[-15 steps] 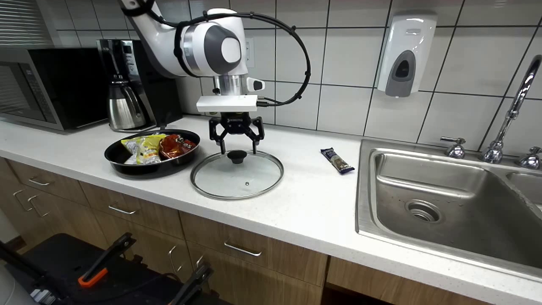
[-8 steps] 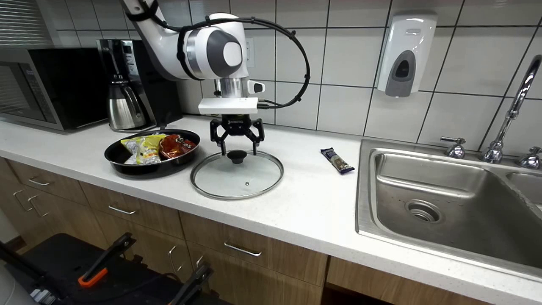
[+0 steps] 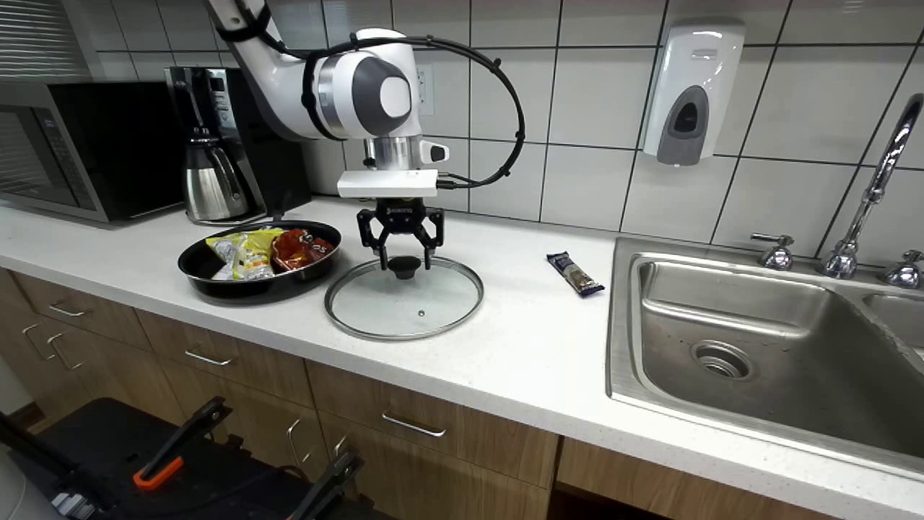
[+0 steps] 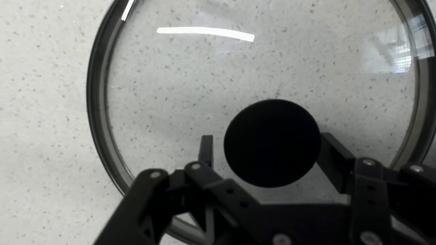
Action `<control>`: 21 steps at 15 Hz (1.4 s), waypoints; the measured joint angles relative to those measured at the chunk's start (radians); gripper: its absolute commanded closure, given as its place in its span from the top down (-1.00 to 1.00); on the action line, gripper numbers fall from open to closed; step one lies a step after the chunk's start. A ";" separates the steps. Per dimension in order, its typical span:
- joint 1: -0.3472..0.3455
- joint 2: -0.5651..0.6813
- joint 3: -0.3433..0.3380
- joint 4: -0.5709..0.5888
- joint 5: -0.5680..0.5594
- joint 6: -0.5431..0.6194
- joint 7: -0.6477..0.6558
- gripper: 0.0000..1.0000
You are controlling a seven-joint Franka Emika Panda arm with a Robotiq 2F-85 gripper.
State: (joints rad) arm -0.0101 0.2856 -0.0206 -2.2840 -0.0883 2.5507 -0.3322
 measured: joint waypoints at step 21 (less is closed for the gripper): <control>0.014 -0.062 -0.001 0.019 -0.141 -0.010 0.052 -0.21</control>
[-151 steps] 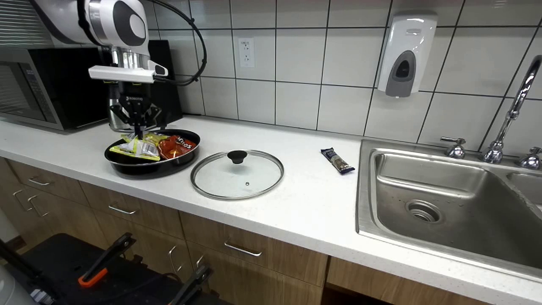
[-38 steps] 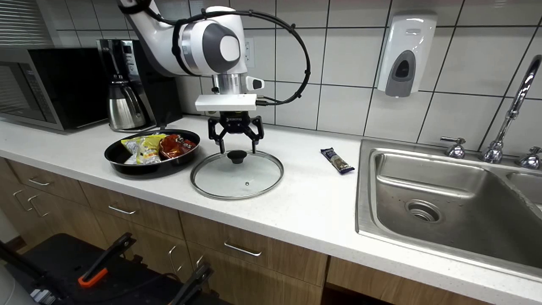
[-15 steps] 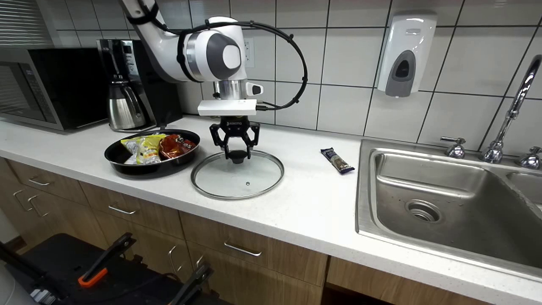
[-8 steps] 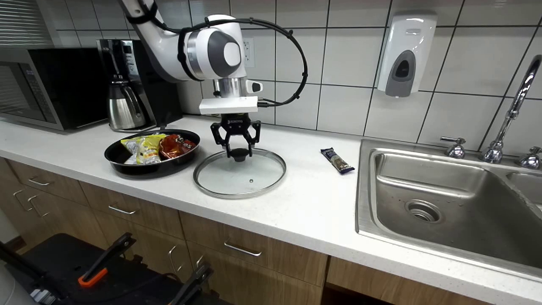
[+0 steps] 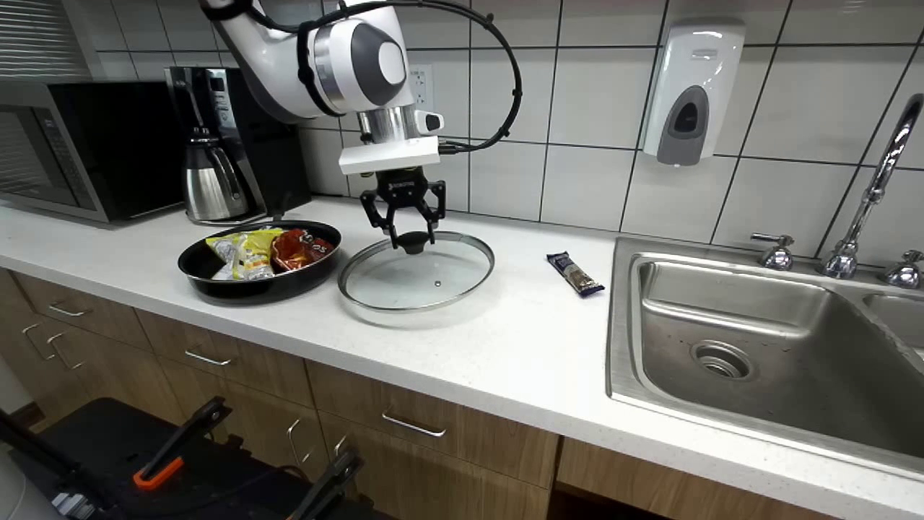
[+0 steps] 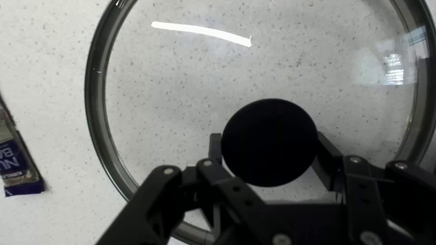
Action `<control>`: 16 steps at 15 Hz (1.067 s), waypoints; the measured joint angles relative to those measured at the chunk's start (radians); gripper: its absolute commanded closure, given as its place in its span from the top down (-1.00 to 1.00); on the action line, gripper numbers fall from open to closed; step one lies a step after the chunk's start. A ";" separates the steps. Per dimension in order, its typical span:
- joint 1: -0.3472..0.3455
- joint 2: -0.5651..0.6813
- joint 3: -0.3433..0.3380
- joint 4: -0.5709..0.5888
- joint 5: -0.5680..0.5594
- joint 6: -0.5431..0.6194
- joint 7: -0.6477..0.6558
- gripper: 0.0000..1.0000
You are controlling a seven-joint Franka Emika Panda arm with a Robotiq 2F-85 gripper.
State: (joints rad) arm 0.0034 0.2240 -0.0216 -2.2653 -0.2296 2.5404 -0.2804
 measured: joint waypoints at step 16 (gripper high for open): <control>0.110 -0.074 0.014 0.086 -0.189 -0.194 0.273 -0.21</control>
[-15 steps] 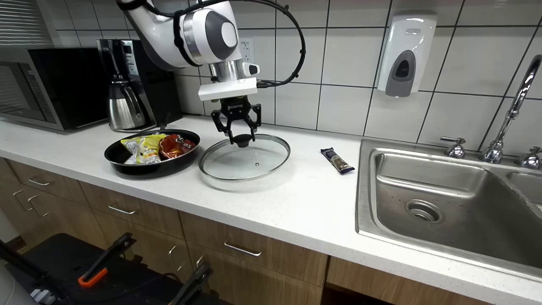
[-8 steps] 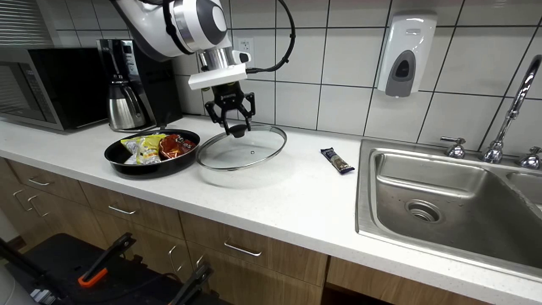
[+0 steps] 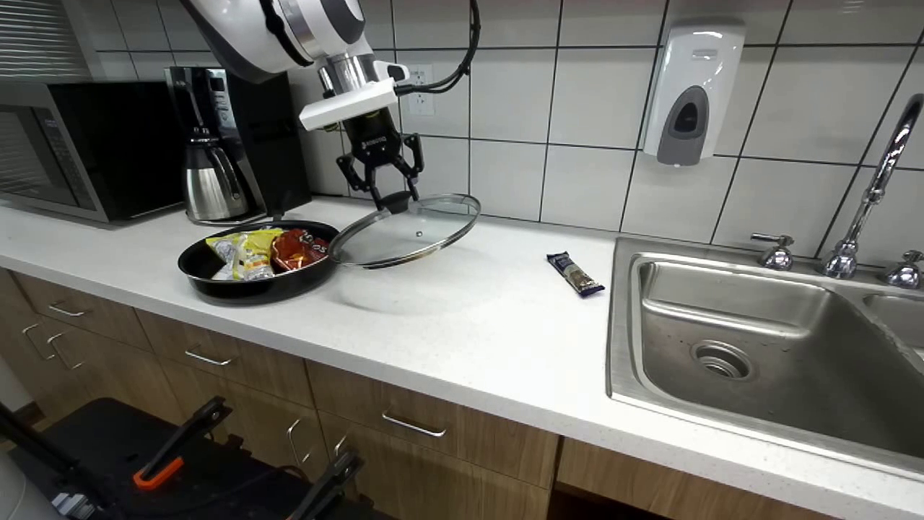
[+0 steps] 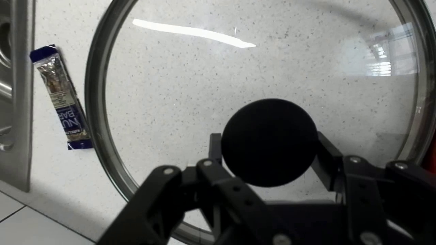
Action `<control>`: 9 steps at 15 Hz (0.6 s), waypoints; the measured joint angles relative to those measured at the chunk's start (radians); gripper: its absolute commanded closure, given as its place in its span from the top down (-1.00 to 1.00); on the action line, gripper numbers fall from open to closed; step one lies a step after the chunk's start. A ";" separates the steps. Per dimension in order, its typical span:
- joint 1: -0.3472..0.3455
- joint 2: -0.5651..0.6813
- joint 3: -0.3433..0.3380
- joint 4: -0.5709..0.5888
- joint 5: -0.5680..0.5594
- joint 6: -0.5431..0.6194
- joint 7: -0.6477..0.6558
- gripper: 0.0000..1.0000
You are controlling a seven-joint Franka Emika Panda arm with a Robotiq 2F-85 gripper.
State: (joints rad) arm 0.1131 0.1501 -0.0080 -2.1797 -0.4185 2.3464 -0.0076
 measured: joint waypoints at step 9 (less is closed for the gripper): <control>0.019 -0.017 0.028 0.033 -0.035 -0.054 0.076 -0.21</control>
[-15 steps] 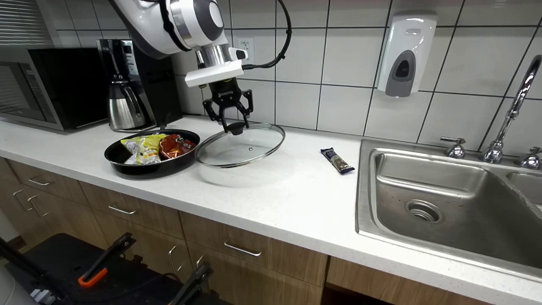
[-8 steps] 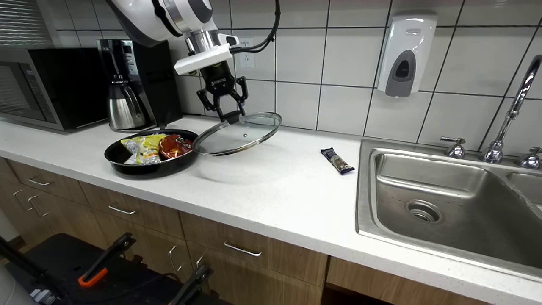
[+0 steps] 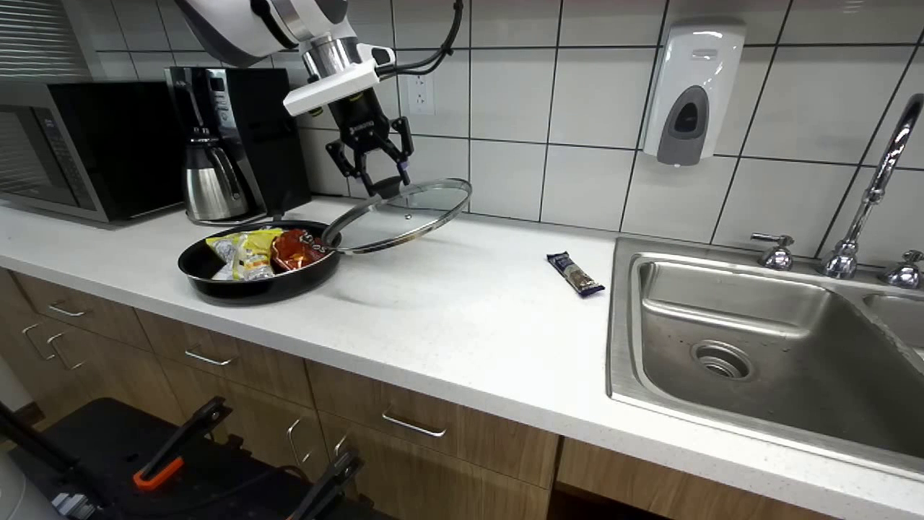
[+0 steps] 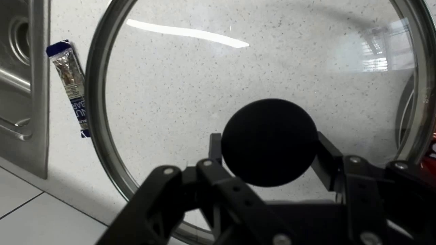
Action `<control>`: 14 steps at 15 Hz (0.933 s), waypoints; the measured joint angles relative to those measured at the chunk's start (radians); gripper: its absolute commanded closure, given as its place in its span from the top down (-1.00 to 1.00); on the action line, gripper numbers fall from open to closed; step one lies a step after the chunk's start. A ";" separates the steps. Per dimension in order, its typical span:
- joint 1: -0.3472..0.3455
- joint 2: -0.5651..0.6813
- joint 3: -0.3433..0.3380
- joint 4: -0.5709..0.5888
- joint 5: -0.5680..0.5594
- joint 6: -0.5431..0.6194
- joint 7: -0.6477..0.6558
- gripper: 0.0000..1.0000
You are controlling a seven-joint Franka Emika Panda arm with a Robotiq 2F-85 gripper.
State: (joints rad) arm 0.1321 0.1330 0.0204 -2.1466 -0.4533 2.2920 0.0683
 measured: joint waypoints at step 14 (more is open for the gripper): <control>0.010 -0.008 0.085 0.033 0.086 0.004 -0.075 -0.21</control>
State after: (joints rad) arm 0.1420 0.1252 0.1059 -2.1135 -0.3673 2.2958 -0.0069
